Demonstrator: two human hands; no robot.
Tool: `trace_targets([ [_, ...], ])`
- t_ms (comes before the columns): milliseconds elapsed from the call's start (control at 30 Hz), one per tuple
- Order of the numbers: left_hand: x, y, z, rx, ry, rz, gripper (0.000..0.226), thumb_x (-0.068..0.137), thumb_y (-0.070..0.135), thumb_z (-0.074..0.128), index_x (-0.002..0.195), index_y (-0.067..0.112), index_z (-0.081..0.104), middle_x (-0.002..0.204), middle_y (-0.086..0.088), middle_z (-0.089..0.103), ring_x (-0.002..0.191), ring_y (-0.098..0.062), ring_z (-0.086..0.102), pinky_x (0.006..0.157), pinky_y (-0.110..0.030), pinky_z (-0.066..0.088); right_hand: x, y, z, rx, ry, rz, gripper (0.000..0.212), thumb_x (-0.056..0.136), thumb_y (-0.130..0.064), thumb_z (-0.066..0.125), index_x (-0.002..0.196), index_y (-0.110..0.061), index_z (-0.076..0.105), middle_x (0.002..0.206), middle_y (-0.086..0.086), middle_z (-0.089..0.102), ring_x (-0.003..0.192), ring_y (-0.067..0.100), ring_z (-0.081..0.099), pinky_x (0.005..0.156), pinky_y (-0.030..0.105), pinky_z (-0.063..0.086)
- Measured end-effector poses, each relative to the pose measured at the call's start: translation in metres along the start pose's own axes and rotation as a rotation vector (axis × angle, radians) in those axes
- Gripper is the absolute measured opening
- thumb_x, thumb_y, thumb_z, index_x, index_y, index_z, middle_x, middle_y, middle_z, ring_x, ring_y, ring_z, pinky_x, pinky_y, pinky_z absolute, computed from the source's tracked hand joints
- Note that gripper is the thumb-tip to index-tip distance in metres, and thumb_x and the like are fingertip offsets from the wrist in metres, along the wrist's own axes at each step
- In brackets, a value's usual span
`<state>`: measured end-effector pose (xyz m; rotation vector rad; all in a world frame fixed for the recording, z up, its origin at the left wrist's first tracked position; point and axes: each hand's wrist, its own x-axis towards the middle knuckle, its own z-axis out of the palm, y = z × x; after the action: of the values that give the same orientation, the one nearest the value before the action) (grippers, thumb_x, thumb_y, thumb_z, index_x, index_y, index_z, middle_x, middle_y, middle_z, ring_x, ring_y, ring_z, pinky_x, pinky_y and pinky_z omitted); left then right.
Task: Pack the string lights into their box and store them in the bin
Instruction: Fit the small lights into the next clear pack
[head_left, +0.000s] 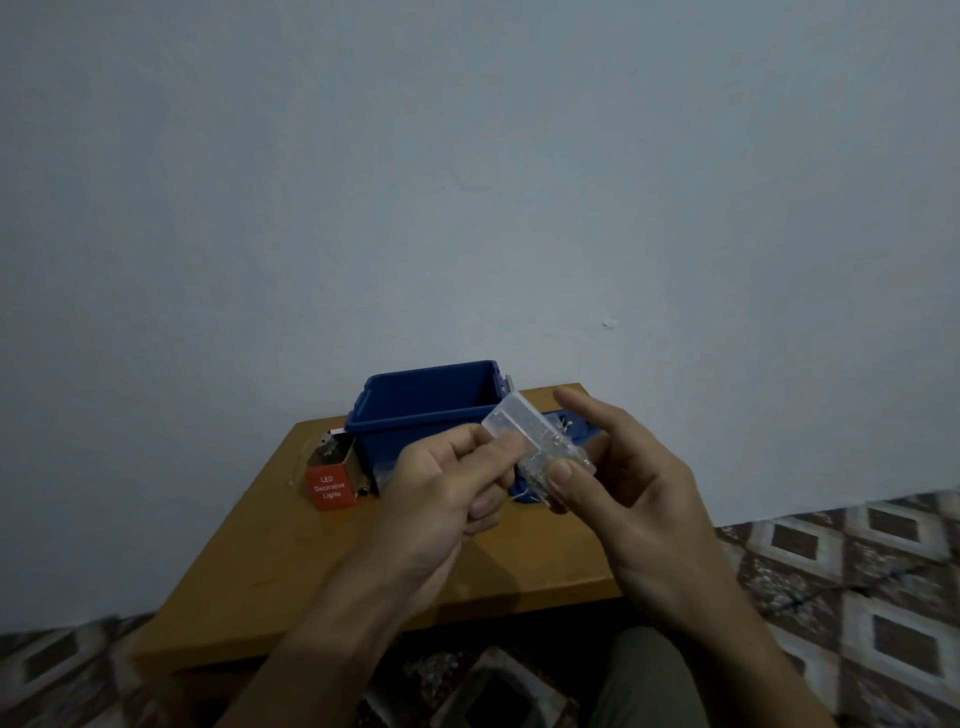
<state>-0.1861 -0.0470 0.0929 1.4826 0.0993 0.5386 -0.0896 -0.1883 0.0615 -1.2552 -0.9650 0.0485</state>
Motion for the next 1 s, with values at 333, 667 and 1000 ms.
trace_targets([
  [333, 0.000, 0.004, -0.006, 0.281, -0.041, 0.009, 0.026, 0.088, 0.025, 0.070, 0.073, 0.005, 0.065, 0.056, -0.008, 0.042, 0.047, -0.016, 0.030, 0.047, -0.028, 0.024, 0.003, 0.006, -0.012, -0.074, -0.125, 0.036, 0.026, 0.095, -0.023, 0.066, 0.115, -0.038, 0.066, 0.076, 0.005, 0.061, 0.072, 0.024, 0.067, 0.074, 0.051, 0.058],
  [667, 0.002, 0.007, -0.007, 0.333, -0.004, -0.074, 0.030, 0.090, 0.026, 0.070, 0.063, 0.014, 0.066, 0.059, -0.012, 0.038, 0.047, -0.017, 0.028, 0.049, -0.032, 0.021, 0.003, 0.014, -0.008, -0.122, -0.113, 0.030, 0.027, 0.095, -0.023, 0.066, 0.114, -0.042, 0.065, 0.075, 0.006, 0.061, 0.071, 0.025, 0.065, 0.071, 0.053, 0.055],
  [1000, -0.003, 0.016, -0.005, 0.485, 0.069, -0.190, 0.020, 0.093, 0.005, 0.061, 0.076, 0.007, 0.071, 0.055, -0.003, 0.057, 0.048, -0.011, 0.039, 0.050, -0.024, 0.032, 0.004, 0.022, -0.005, -0.184, 0.028, 0.050, 0.030, 0.092, -0.024, 0.069, 0.120, -0.033, 0.062, 0.079, -0.005, 0.061, 0.073, 0.016, 0.063, 0.066, 0.035, 0.055],
])
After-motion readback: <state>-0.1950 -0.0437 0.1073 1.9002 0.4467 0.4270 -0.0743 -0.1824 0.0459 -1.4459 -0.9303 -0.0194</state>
